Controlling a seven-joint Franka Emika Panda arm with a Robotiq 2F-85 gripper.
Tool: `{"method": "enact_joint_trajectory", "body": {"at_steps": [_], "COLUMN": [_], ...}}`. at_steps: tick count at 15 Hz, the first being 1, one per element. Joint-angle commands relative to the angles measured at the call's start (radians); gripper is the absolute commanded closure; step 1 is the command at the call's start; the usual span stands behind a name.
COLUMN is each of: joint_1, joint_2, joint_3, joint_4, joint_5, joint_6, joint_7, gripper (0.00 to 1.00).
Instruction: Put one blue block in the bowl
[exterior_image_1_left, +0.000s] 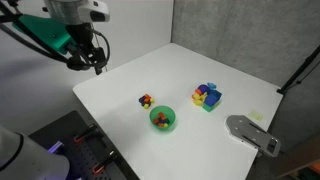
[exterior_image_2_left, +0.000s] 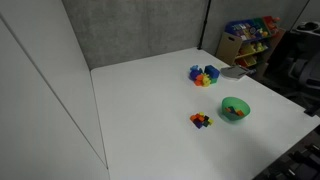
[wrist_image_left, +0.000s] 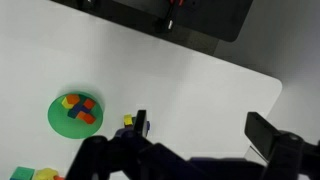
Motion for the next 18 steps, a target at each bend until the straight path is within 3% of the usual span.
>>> {"method": "enact_joint_trajectory", "body": {"at_steps": [1,4,10,18], "joint_1": [-0.012,-0.012,-0.014,-0.020], "joint_2": [0.002,0.002,0.121,0.366], "joint_3": [0.010,0.010,0.064,0.147], "joint_4": [0.002,0.002,0.059,0.109], "joint_5": [0.008,0.008,-0.010,-0.030], "joint_6": [-0.003,-0.003,0.065,0.314], "joint_7": [-0.007,-0.007,0.041,0.135], "gripper": [0.00,0.00,0.00,0.00]}}
